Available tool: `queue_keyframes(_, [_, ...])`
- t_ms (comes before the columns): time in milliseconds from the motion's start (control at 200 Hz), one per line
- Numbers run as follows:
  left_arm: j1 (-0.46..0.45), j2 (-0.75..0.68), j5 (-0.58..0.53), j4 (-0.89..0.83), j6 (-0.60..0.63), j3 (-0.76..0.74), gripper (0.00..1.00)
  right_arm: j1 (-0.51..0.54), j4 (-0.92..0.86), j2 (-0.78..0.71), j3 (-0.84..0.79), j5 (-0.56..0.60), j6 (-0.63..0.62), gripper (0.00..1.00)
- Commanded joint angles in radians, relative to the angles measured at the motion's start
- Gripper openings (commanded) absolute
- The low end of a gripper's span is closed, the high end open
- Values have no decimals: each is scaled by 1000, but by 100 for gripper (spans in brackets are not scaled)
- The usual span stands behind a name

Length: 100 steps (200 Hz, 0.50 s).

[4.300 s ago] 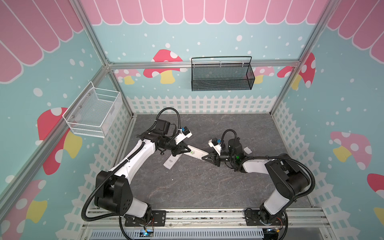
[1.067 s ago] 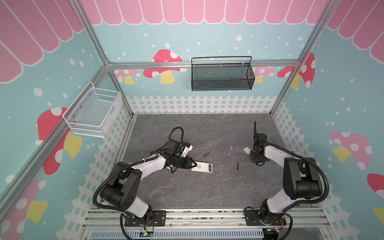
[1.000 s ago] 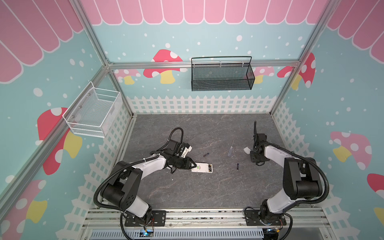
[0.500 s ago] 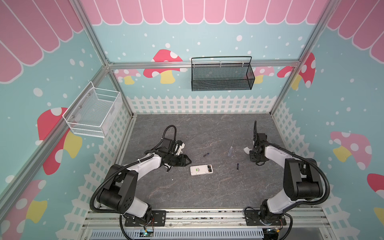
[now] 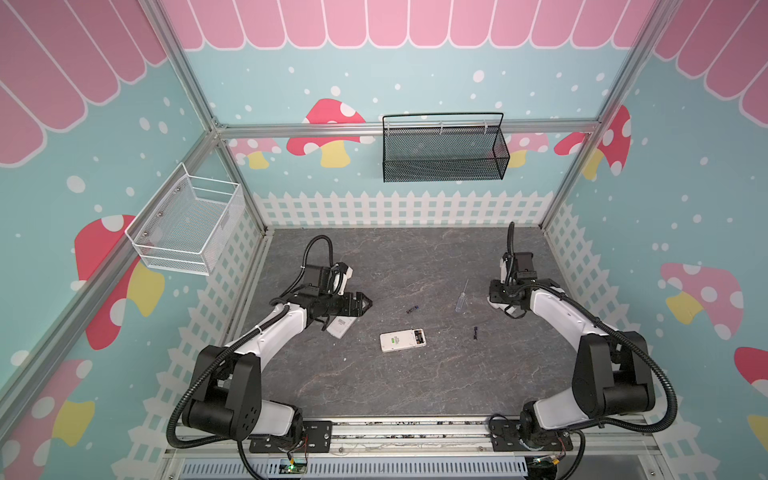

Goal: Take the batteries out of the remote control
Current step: 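Grasp the clear-handled screwdriver by its handle with the right gripper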

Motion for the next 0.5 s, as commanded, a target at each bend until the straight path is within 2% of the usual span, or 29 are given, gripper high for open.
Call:
queue_keyframes(0, [41,-43,-54,-23,52,34,96,70,22,82,47,-9,75,40])
queue_keyframes(60, [60,-56,-64,-47,60,45,100,102,16,126,78,1,97,40])
queue_keyframes(260, [88,-81,-72,-80,101,78,100,146,11,234,126,-2,201,41])
queue_keyframes(495, [90,-75,-78,-94,114,95,100,193,24,301,154,0,230,41])
